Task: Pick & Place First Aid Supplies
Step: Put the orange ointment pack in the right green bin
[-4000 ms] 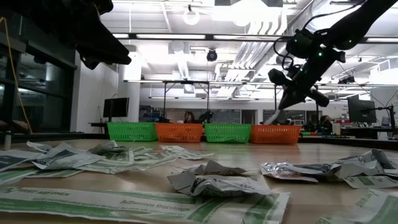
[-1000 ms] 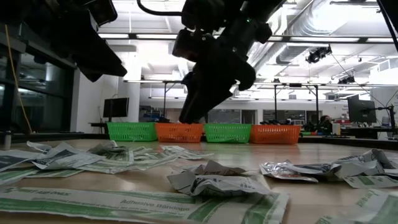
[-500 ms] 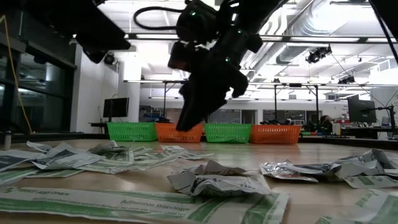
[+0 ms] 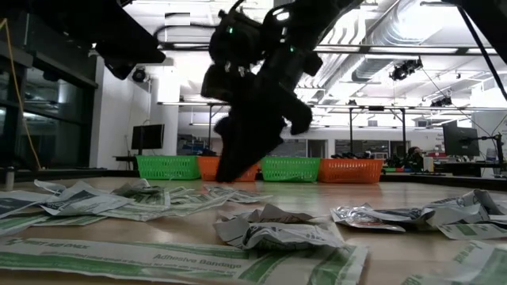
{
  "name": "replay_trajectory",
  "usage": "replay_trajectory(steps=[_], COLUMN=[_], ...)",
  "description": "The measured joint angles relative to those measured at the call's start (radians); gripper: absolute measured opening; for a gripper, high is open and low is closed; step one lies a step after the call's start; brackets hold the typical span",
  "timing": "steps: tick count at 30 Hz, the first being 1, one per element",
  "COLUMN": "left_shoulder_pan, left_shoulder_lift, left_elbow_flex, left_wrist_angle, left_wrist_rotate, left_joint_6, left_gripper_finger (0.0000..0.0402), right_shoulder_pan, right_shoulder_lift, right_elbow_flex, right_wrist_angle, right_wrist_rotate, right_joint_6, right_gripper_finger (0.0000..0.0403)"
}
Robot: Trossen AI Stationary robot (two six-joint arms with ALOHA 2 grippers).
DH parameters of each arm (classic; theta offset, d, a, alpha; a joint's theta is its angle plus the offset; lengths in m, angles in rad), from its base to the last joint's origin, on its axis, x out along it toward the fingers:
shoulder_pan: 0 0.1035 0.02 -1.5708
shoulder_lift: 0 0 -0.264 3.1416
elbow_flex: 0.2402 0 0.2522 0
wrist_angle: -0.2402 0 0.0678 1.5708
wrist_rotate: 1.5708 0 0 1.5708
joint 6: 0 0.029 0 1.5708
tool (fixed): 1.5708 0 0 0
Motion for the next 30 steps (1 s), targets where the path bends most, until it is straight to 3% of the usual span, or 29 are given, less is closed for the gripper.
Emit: replay_trajectory(steps=[14,30], left_shoulder_pan=[0.0,0.0], left_shoulder_lift=[0.001,0.001], left_elbow_flex=[-0.002,-0.002], left_wrist_angle=[-0.007,-0.007], left_wrist_rotate=[0.003,-0.001], left_joint_6=[0.0,-0.001], left_gripper_finger=[0.0112,0.0112], right_shoulder_pan=[0.0,-0.002], right_shoulder_lift=[0.035,0.036], right_elbow_flex=[0.002,0.002], right_wrist_angle=[-0.007,-0.017], right_wrist_rotate=[0.02,0.11], right_joint_6=[-0.009,0.096], right_gripper_finger=[0.0163,0.0027])
